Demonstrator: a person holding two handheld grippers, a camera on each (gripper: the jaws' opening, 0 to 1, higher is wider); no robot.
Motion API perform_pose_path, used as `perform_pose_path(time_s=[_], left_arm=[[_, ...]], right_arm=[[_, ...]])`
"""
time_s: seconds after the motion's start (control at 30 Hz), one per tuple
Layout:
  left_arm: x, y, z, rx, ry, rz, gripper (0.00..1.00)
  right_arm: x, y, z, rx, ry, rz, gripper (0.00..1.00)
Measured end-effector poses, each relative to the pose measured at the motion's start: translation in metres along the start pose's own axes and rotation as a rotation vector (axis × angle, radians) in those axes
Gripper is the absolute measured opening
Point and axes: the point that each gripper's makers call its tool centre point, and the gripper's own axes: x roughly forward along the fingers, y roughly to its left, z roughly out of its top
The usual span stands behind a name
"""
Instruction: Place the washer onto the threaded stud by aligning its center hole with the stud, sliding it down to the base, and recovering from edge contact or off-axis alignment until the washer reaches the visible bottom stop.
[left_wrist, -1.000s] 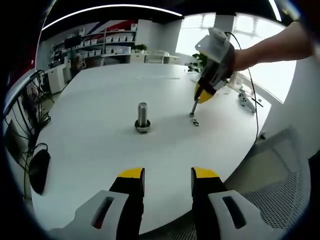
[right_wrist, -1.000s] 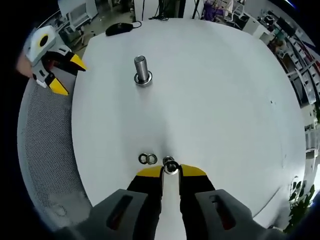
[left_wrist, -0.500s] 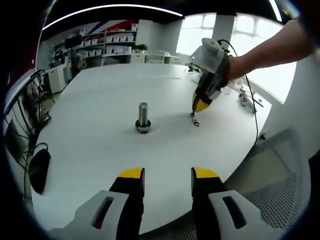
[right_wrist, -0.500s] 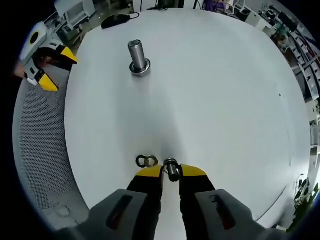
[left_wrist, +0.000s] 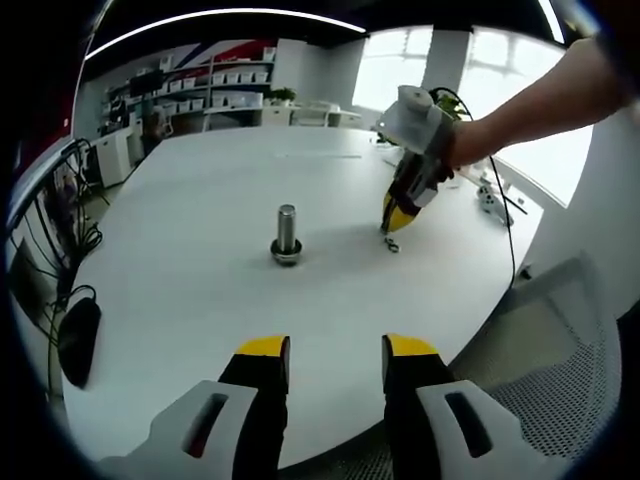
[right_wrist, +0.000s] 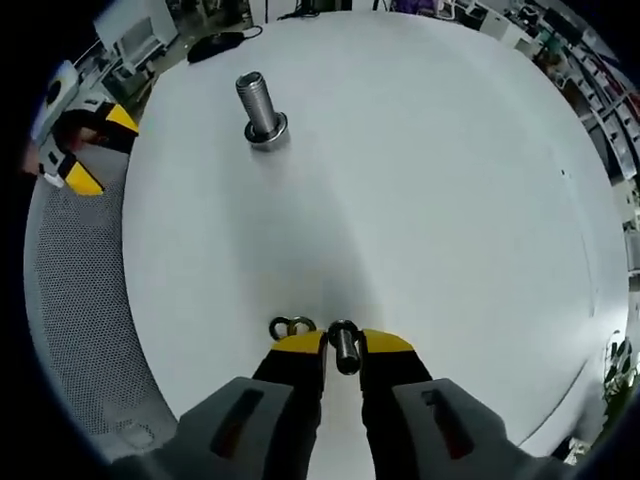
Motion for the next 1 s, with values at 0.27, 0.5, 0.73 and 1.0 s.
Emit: perform_pose_path(time_s=[0.27, 0.5, 0.73, 1.0], left_arm=[[0.000, 0.000, 0.000, 0.000, -0.002, 0.001, 0.35], [-0.001, 0.001, 0.001, -0.002, -0.007, 0.004, 0.35], [-0.001, 0.000, 0.002, -0.001, -0.009, 0.004, 0.35], [-0.001, 0.001, 0.003, -0.003, -0.014, 0.006, 0.35]], right_arm=[[-0.006, 0.001, -0.007, 0.024, -0.005, -0.006, 0.19], [-0.010, 0.008, -0.015, 0.067, -0.010, -0.019, 0.19], [-0.010, 0.018, -0.016, 0.104, -0.045, -0.020, 0.19], [-0.002, 0.042, -0.013, 0.140, -0.055, 0.036, 0.17]])
